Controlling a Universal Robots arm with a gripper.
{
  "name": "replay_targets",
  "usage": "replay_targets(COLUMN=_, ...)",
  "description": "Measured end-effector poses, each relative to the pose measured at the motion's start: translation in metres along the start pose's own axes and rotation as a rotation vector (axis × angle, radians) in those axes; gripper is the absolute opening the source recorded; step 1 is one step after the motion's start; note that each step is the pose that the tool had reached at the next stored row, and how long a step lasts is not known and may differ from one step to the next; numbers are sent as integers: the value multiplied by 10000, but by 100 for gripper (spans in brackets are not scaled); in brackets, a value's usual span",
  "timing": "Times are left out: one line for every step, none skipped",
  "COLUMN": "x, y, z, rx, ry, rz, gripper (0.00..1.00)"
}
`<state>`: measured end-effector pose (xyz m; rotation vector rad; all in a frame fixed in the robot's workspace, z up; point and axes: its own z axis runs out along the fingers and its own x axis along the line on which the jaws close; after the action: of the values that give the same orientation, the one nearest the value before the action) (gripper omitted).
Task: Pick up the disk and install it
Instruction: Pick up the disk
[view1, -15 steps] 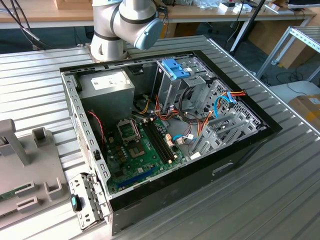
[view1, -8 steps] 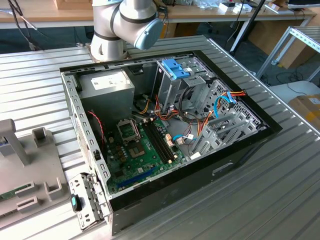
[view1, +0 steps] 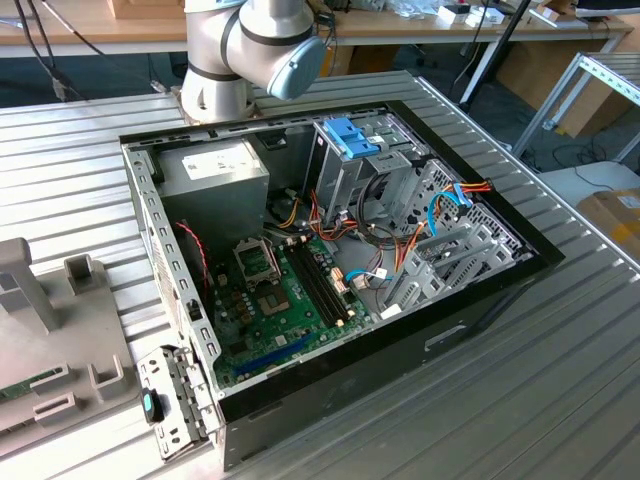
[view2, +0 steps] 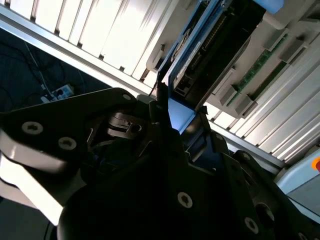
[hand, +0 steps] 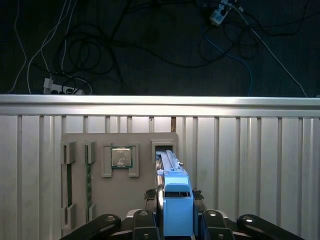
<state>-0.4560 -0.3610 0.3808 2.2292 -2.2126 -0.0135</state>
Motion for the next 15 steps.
replay_targets(x=0, y=0, z=-1, rx=-2, ry=1, rz=-1, gripper=36)
replay_targets(x=0, y=0, z=-1, rx=-1, ry=1, rz=0, gripper=36)
replay_targets(x=0, y=0, z=-1, rx=-1, ry=0, rz=0, gripper=36)
replay_targets(x=0, y=0, z=-2, rx=-1, ry=1, rz=0, gripper=36)
replay_targets(x=0, y=0, z=-2, rx=-2, ry=1, rz=0, gripper=36)
replay_targets(x=0, y=0, z=-2, rx=-2, ry=1, rz=0, gripper=36)
replay_targets(x=0, y=0, z=-3, rx=-1, ry=1, rz=-1, gripper=36)
replay_targets(x=0, y=0, z=-6, rx=-3, ry=1, rz=0, gripper=36)
replay_targets(x=0, y=0, z=-17, rx=-6, ry=3, rz=0, gripper=36)
replay_targets(x=0, y=0, z=-31, rx=-5, ry=2, rz=-1, gripper=36)
replay_targets(x=0, y=0, z=-56, rx=-2, ry=1, rz=0, gripper=36)
replay_targets(x=0, y=0, z=-84, rx=-1, ry=1, rz=0, gripper=36)
replay_targets(x=0, y=0, z=-101, rx=-1, ry=1, rz=0, gripper=36)
replay_targets(x=-1, y=1, z=-132, rx=-1, ry=1, rz=-1, gripper=36)
replay_targets(x=-1, y=1, z=-168, rx=-1, ry=1, rz=-1, gripper=36)
